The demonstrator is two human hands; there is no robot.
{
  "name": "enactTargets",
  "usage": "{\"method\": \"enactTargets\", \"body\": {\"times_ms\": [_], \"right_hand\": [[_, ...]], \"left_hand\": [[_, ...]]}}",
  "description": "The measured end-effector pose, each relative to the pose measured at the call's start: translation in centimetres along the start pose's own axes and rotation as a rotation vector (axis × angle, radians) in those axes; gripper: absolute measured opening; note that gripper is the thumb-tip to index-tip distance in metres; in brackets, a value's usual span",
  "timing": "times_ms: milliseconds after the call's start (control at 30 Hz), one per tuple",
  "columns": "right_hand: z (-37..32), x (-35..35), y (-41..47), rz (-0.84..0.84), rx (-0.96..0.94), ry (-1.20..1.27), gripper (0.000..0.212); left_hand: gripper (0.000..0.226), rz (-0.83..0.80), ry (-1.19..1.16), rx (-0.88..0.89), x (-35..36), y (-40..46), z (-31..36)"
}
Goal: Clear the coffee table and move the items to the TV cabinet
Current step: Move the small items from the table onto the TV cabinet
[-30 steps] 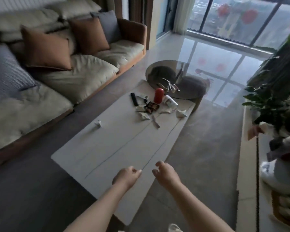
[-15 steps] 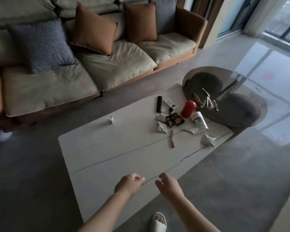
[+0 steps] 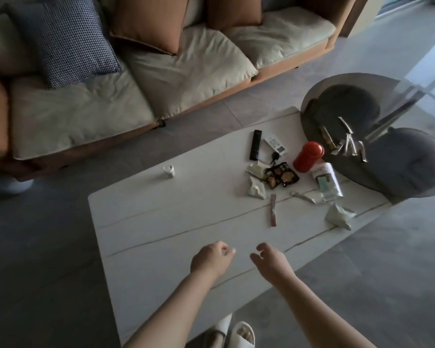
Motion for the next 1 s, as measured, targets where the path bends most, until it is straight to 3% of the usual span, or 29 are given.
{"method": "enactTargets", "body": {"times_ms": [267,667,1000], "right_hand": [[-1.8,3.0,10.7,-0.03,0.047,0.055,0.048],[-10.7,13.8,26.8,-0.056,-0.336,-0.281,0.06],[-13.9,19.9,33.7,-0.124,-0.41,-0.58,0.091]], "left_hand": [[0.049,0.038,0.036,-0.01,1.5,12.4,0.3],[0.051,0.185,0.095,-0.106,2.1,28.5,-5.9],[0.053,0.559,0.195,-0.043,-5.3,36.2,-8.3]]}}
Point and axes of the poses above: each hand's wrist, its own y-axis towards the middle knuckle, its own x-axis out of the palm, z = x × y, the point moved 9 cm from there along y, towards the middle knuckle, and after that the axes turned 9 degrees about z, right-handed, at the moved point
